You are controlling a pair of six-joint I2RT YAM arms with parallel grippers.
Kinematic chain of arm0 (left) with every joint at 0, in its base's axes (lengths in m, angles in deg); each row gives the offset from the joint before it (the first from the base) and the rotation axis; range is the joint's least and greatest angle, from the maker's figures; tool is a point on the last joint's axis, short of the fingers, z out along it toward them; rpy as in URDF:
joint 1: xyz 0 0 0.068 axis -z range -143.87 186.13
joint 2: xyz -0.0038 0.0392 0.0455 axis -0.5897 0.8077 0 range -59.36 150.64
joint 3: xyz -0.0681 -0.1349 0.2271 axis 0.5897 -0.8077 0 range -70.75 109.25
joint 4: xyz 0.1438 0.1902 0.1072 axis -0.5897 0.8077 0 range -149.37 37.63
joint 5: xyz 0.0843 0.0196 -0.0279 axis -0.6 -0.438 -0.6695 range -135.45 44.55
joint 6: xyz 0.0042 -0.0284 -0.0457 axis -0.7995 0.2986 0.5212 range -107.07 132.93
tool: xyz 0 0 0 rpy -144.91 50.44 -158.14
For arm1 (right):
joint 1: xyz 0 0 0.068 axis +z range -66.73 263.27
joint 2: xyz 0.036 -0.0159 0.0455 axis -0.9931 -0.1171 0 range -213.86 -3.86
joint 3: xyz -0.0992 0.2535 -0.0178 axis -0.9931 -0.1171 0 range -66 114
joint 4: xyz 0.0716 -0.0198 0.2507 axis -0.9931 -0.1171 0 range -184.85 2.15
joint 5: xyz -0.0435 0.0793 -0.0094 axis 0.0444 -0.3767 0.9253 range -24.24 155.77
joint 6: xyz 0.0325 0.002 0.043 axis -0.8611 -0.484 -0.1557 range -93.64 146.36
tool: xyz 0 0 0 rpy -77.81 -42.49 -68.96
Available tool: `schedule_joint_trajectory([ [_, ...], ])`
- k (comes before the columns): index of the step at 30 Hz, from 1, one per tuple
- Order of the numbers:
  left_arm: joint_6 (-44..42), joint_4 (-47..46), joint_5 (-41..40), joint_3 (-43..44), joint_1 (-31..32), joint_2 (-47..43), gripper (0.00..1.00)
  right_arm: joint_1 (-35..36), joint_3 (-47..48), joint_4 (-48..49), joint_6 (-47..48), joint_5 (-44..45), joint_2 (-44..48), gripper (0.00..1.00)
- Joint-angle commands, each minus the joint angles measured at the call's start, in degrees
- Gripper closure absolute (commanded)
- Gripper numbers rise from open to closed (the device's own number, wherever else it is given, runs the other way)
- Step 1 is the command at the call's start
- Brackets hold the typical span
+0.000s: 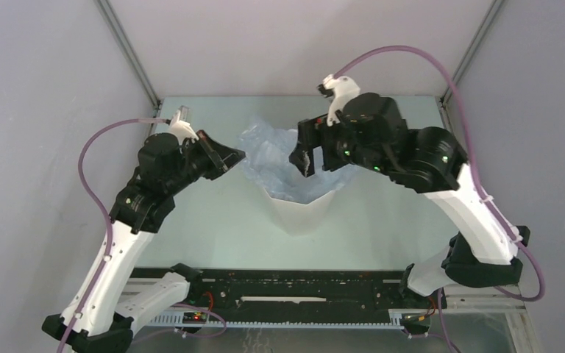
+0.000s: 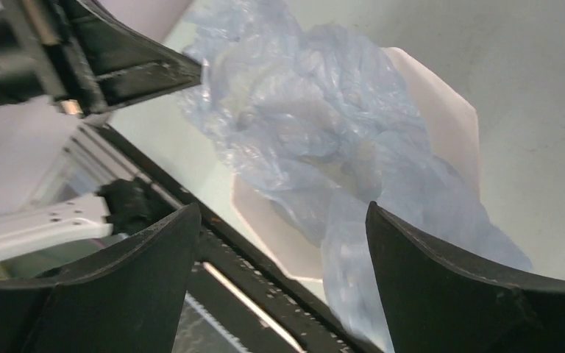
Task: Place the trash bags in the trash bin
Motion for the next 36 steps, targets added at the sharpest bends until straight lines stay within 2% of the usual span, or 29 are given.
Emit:
schedule_joint_trajectory([
  [1, 0.53, -0.12, -0.94, 4.31, 0.62, -0.21, 0.99, 0.63, 4.46, -2.89, -9.22, -1.23, 2.7, 0.08],
  [3, -0.17, 1.3, -1.54, 5.54, 0.62, 0.18, 0.96, 0.63, 3.63, -2.03, -12.29, -0.89, 5.51, 0.08],
  [6, -3.1, 5.02, -4.08, 8.42, 0.69, 0.56, 0.83, 0.63, -2.07, -1.85, -16.03, 2.34, 11.45, 0.08],
  [8, -5.65, 7.5, -5.76, 10.69, 0.82, 0.84, 0.71, 0.63, -8.86, -1.33, -18.36, 5.63, 16.39, 0.08],
  [9, -7.08, 8.93, -7.2, 11.99, 1.05, 1.11, 0.64, 0.5, -12.15, -0.7, -19.28, 6.14, 18.77, 0.07],
  [10, -8.53, 10.33, -8.56, 13.28, 1.37, 1.38, 0.57, 0.32, -14.95, 0.1, -20.29, 6.64, 20.51, 0.01],
  [12, -11.28, 12.62, -12.4, 16.37, 2.77, 2.43, 0.44, 0.19, -19.44, 2.88, -22.0, 6.31, 22.9, 0.0],
  [14, -13.75, 14.59, -16.27, 20.24, 5.5, 3.97, 0.37, 0.19, -22.58, 6.34, -23.12, 5.74, 23.85, 0.0],
  [16, -15.21, 16.32, -20.86, 23.24, 9.34, 6.0, 0.24, 0.19, -25.93, 9.85, -24.54, 5.87, 24.11, 0.0],
  [20, -14.36, 23.02, -33.28, 27.79, 16.32, 10.7, 0.17, 0.4, -30.86, 13.68, -25.72, 7.56, 23.45, 0.0],
  [22, -11.15, 28.06, -40.82, 29.68, 20.02, 12.49, 0.13, 0.73, -30.91, 14.11, -25.2, 8.57, 22.59, 0.01],
  [24, -7.86, 30.75, -44.55, 29.52, 21.63, 13.05, 0.1, 1.35, -30.92, 14.38, -24.57, 10.12, 21.6, 0.05],
  [27, -3.56, 32.93, -46.08, 27.71, 22.38, 12.73, 0.1, 1.59, -31.2, 14.39, -24.0, 12.57, 19.64, 0.14],
  [29, -3.07, 31.17, -44.7, 25.23, 22.37, 11.43, 0.15, 1.6, -31.45, 14.84, -23.45, 14.0, 18.61, 0.18],
  [31, -3.47, 26.85, -42.12, 23.12, 22.36, 10.52, 0.26, 1.57, -32.3, 15.6, -23.44, 15.99, 18.26, 0.24],
  [34, -3.41, 23.82, -39.87, 21.96, 22.09, 10.86, 0.41, 1.06, -33.28, 17.95, -22.1, 14.9, 18.34, 0.41],
  [35, -3.26, 23.73, -38.99, 22.3, 21.76, 11.4, 0.5, 0.85, -33.08, 18.26, -21.62, 13.76, 18.3, 0.47],
  [36, -3.3, 23.75, -37.11, 22.75, 20.97, 11.85, 0.63, 0.48, -32.83, 18.67, -21.03, 12.26, 18.34, 0.55],
])
